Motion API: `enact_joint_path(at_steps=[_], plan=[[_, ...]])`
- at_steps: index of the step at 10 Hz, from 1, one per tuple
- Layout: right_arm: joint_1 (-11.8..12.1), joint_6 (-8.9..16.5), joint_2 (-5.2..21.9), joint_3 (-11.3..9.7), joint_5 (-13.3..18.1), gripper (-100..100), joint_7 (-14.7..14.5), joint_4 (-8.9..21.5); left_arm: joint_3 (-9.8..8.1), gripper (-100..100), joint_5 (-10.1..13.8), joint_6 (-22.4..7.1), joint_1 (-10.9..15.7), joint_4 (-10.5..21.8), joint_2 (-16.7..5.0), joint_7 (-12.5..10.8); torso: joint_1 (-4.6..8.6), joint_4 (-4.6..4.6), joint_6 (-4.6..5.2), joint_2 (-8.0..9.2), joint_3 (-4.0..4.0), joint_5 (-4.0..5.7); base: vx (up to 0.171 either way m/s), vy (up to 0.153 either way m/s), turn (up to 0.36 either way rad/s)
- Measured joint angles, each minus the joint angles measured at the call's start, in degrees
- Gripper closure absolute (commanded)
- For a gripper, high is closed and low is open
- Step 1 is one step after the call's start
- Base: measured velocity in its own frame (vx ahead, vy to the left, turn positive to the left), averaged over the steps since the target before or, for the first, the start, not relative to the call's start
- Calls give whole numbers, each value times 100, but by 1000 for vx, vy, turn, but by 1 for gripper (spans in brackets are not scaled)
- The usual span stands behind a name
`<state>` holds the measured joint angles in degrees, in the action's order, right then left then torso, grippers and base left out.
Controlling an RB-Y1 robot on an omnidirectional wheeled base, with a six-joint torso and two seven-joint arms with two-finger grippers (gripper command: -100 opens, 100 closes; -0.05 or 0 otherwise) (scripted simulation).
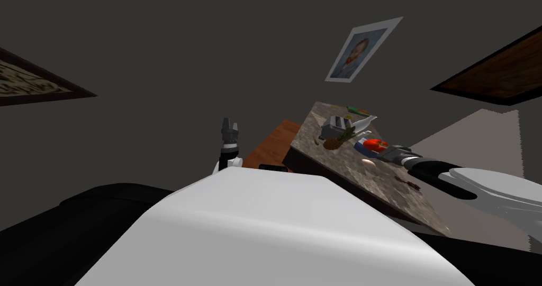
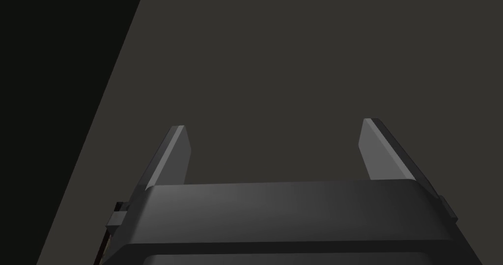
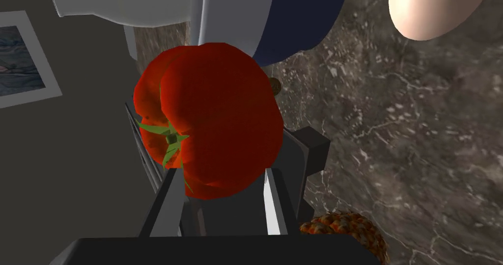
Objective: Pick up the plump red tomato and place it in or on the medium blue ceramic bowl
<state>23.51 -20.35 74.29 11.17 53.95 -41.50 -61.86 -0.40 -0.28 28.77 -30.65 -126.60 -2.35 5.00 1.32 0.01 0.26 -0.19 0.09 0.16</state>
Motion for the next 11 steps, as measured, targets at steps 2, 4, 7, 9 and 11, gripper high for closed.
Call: enact_joint_path(at_steps=[2,4,7,9,11], plan=[[297,131,266,55,-174,100,8,-50,-1,0,0,0,0,0,0,0,24,1,4,3,-2,1,-25,-95,81],[162,94,361,-7,-233,100,-60,171,0,0,0,0,-1,0,0,0,19,-2,12,-4,3,6,-21,-74,110],[101,59,505,-57,-330,-100,-141,377,0,0,0,0,-1,0,0,0,11,-3,15,-5,4,8,-7,-24,17],[101,59,505,-57,-331,-100,-141,378,0,0,0,0,-1,0,1,0,3,-4,14,-8,5,5,0,0,0],[101,59,505,-57,-331,0,-141,378,0,0,0,0,-1,0,1,0,1,-4,14,-8,6,5,0,0,0]])
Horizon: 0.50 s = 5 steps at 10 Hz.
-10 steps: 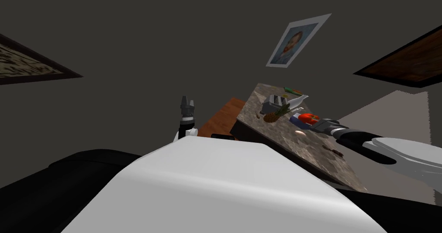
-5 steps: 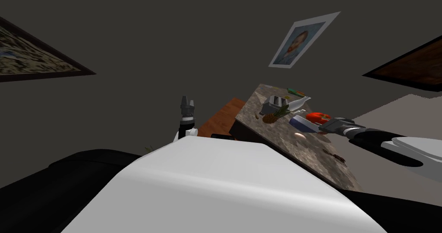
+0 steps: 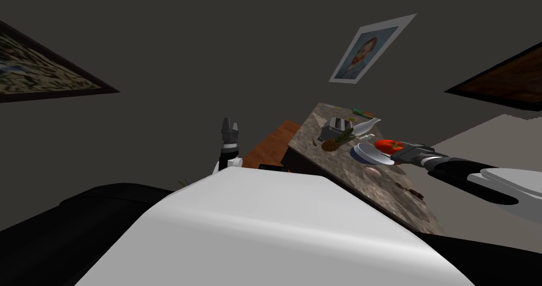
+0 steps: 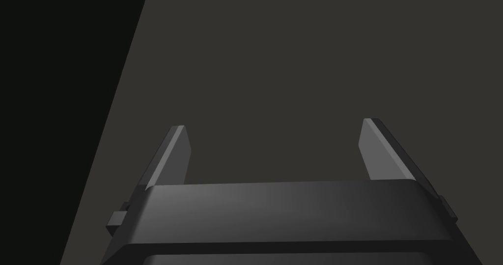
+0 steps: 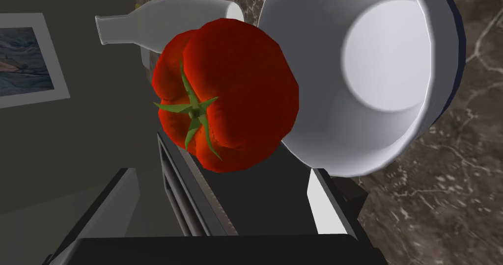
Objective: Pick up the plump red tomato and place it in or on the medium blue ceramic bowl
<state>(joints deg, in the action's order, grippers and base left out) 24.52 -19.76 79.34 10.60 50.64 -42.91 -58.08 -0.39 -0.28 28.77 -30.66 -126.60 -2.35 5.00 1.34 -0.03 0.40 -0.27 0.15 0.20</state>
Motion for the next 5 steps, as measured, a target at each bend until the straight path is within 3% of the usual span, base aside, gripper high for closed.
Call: enact_joint_path(at_steps=[1,2,3,5], plan=[[0,0,0,0,0,-100,0,0,0,0,0,0,0,0,0,0,0,0,0,0,0,0,8,22,-59],[61,-33,134,44,-26,-100,67,-32,0,0,0,0,0,0,0,0,-9,0,1,-2,1,-4,22,54,-131],[-83,-136,264,0,-26,-100,115,74,0,0,0,0,-1,0,0,0,-21,-1,2,-7,4,-6,25,69,-78],[184,-259,555,240,-109,-100,253,-42,1,0,0,0,0,0,1,0,-32,-1,0,-6,3,-10,9,69,-66]])
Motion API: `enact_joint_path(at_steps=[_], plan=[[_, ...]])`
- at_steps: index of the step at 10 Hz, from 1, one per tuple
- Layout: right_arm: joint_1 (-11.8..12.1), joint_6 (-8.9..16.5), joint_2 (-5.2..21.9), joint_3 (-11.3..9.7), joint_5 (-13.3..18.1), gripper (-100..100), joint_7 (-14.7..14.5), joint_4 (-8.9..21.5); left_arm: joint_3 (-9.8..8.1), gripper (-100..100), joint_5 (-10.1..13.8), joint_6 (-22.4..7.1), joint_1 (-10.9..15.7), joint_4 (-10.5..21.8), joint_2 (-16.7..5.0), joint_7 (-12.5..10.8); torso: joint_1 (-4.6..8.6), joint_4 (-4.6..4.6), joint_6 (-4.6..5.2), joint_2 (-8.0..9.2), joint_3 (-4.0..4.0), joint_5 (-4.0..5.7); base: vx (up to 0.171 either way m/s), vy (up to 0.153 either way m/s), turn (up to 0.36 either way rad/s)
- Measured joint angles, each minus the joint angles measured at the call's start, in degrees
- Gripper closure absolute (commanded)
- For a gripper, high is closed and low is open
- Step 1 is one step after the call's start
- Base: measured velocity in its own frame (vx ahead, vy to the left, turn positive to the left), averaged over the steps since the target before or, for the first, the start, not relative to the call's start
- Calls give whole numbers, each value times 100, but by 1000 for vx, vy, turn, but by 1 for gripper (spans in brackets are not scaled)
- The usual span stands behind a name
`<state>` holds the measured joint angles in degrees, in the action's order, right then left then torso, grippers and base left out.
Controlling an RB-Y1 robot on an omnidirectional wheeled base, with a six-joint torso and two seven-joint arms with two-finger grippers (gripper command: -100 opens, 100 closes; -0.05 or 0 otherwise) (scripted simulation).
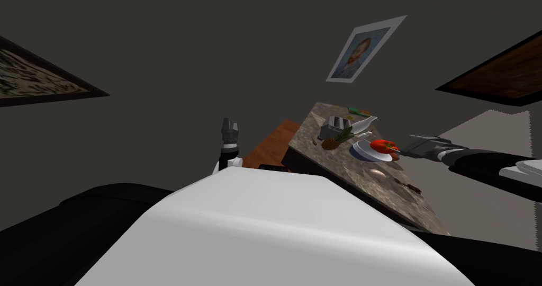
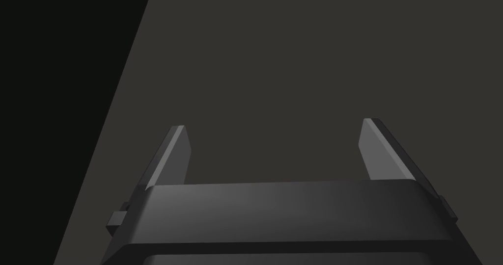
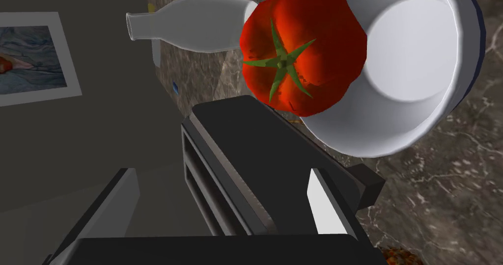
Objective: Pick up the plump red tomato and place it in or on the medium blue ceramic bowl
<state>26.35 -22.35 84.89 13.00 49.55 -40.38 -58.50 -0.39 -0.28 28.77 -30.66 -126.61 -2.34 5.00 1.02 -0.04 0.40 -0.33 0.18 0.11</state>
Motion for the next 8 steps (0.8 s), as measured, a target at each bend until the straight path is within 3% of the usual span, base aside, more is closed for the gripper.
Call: enact_joint_path(at_steps=[2,3,8], plan=[[-90,-184,278,8,-31,-100,111,92,0,0,0,0,0,0,0,0,3,1,1,4,-2,1,1,46,-55],[-90,-209,291,16,-34,0,118,97,0,0,0,0,1,0,0,0,15,1,-1,5,-3,6,0,6,3],[-90,-207,290,15,-34,0,117,96,0,0,0,0,0,0,-1,0,32,1,-1,5,-3,11,0,0,0]])
